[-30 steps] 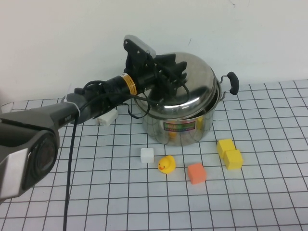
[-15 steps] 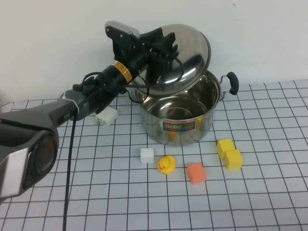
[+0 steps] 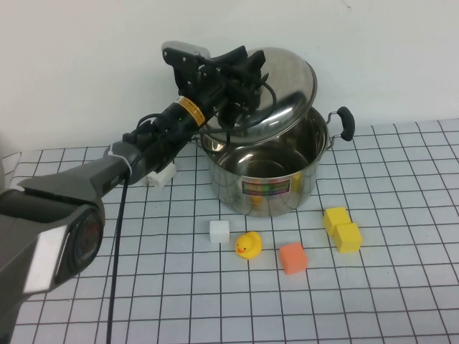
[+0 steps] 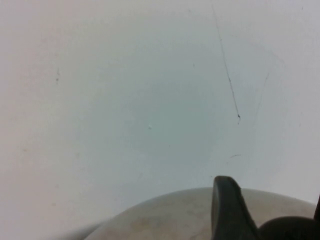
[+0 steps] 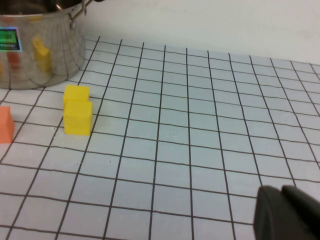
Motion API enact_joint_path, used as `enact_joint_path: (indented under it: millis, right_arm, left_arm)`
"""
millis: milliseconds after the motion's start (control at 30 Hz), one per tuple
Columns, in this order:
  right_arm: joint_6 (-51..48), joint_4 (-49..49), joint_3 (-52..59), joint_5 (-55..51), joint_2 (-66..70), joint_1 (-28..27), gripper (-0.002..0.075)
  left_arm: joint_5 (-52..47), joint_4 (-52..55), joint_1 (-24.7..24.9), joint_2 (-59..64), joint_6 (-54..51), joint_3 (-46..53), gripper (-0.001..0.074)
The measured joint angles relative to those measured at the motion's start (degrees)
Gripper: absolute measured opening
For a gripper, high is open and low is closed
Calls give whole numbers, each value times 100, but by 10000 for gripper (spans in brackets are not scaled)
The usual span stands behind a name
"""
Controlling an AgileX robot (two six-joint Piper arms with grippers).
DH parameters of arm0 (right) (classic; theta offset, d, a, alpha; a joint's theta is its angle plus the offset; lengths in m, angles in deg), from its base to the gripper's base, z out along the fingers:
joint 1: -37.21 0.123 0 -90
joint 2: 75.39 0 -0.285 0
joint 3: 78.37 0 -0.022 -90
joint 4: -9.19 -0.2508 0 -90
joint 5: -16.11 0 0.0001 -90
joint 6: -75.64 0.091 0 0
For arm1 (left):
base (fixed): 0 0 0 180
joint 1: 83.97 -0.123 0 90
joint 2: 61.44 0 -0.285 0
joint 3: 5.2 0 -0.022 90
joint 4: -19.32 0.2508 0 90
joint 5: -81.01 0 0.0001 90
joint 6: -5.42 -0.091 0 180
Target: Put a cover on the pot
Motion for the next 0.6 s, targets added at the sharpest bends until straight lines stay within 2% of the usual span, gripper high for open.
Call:
enact_joint_path:
  millis: [600]
  right_arm:
    - [0,0,0,0,0,0,9]
  left_arm:
    - [-436,934,-25,103,939,-269,309]
